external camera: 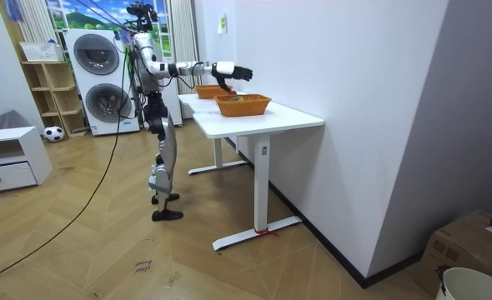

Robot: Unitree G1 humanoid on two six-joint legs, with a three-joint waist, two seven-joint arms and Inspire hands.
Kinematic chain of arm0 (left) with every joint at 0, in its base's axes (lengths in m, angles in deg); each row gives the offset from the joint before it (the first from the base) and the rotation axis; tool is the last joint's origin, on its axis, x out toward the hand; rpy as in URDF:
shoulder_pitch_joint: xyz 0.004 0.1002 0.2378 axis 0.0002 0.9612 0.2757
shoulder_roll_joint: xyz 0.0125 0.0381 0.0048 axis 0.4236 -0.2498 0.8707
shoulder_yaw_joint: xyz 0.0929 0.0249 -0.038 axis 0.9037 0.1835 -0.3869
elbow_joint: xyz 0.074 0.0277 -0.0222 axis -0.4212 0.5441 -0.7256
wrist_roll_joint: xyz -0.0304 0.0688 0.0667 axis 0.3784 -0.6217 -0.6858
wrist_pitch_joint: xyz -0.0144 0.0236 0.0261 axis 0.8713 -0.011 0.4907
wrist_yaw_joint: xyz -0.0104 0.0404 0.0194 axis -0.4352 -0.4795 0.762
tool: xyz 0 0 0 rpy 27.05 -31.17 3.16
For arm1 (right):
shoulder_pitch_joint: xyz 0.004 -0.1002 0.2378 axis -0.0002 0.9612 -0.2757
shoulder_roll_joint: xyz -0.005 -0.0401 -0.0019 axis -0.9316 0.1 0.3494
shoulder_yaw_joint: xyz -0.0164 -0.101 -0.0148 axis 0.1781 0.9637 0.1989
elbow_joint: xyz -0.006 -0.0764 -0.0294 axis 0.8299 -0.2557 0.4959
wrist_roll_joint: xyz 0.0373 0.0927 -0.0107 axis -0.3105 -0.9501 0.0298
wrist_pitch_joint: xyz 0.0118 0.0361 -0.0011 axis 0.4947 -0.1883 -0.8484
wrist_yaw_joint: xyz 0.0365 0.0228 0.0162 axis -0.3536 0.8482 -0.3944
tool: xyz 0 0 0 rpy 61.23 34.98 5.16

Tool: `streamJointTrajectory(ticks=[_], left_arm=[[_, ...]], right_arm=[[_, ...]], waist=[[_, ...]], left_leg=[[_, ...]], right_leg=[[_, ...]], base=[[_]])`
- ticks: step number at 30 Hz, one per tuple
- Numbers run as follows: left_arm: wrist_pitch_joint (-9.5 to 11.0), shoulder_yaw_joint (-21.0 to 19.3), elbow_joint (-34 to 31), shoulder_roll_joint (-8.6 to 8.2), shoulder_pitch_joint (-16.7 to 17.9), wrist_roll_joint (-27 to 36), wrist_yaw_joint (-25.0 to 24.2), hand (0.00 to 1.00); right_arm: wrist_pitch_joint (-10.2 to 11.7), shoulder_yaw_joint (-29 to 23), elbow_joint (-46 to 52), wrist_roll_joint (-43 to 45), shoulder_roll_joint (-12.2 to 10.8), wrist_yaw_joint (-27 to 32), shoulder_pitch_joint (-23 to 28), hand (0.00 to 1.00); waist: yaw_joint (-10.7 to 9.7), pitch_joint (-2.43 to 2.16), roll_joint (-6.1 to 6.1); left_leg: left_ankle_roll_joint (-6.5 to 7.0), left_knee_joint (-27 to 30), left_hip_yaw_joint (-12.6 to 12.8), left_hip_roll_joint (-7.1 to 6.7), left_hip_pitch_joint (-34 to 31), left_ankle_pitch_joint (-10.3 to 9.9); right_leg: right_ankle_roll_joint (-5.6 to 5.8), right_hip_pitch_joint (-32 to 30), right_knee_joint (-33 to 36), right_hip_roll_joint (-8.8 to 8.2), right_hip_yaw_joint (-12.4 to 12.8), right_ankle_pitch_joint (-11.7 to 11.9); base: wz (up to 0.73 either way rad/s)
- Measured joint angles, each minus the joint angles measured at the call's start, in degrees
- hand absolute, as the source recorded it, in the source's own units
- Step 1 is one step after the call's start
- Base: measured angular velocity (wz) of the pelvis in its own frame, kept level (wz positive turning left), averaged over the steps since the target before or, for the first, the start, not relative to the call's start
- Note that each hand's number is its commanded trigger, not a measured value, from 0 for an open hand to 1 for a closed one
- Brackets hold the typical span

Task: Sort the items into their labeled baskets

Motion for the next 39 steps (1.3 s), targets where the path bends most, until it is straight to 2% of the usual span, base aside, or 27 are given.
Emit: streamJointTrajectory(ticks=[6,16,19,24,29,32,34,35,39], left_arm=[[-0.1,0.2,0.4,-0.3,-0.9,1.2,-0.2,0.0],[-0.2,0.3,0.4,-0.82,-0.7,2.6,-0.2,0.0],[-0.2,0.1,0.4,-0.86,-0.4,2.7,-0.1,0.0],[-0.3,0.1,0.4,-0.87,0.0,2.4,0.2,0.0],[-1.3,0.1,0.3,-0.83,0.8,2.1,0.3,0.0],[-1.8,0.1,0.3,-0.85,1.8,1.6,0.3,0.0],[-2.3,0.2,0.3,-0.82,2.0,0.8,0.3,0.0],[-2.3,0.2,0.5,-0.76,2.2,0.0,0.3,0.0],[-2.3,0.2,1.0,-0.54,2.3,-2.9,0.2,0.0]], right_arm=[[0.0,0.0,10.2,-8.2,0.0,2.0,-0.2,0.0],[-0.2,0.0,13.1,-10.7,0.0,2.5,-4.0,0.0],[-0.2,0.0,13.1,-10.7,0.0,3.0,-5.1,0.0],[-0.3,0.6,13.0,-10.5,0.0,2.7,-5.1,0.0],[-0.8,1.9,12.9,-9.7,0.0,2.0,-5.1,0.0],[-1.1,3.6,12.8,-8.4,0.0,0.9,-5.1,0.0],[-1.4,4.0,12.7,-7.9,0.0,0.4,-5.1,0.0],[-1.5,4.7,12.5,-7.5,0.0,0.3,-5.1,0.0],[-1.4,5.3,12.2,-7.2,0.0,-0.1,-5.1,0.0]], waist=[[0.0,-0.03,0.04],[0.1,0.03,0.27],[0.2,-0.07,0.13],[2.1,-0.29,-0.3],[4.3,-0.17,-0.47],[4.5,-0.18,-0.69],[4.9,-0.07,-0.7],[5.4,0.14,-0.51],[6.2,0.29,-0.71]], left_leg=[[0.0,0.0,-0.1,0.15,0.0,0.0],[-0.01,-0.2,-0.6,0.1,0.1,0.0],[-0.01,-0.2,-1.4,0.0,0.0,0.0],[-0.01,0.1,-1.8,-0.07,0.1,0.0],[0.0,0.2,-2.0,-0.06,-0.1,0.0],[0.0,0.3,-2.4,-0.13,-0.8,0.0],[0.0,0.7,-2.9,-0.13,-1.0,0.0],[0.0,0.7,-3.1,-0.18,-1.1,0.0],[-0.01,1.0,-4.0,-0.21,-2.1,0.0]], right_leg=[[0.0,0.3,0.0,0.03,-0.2,0.0],[0.01,0.8,-0.2,-0.12,-1.7,0.0],[0.02,1.0,-0.1,-0.18,-2.7,0.0],[0.03,1.1,-0.2,-0.21,-2.8,0.0],[0.04,1.0,-0.2,-0.36,-2.8,0.0],[0.03,0.8,-0.2,-0.36,-3.1,0.0],[0.03,0.9,-0.2,-0.36,-3.4,0.0],[0.03,0.9,-0.2,-0.36,-3.6,0.0],[0.03,0.6,-0.2,-0.35,-4.5,0.0]], base=[[0.01],[0.05],[0.12],[0.03],[0.0],[0.07],[0.12],[0.07],[0.12]])
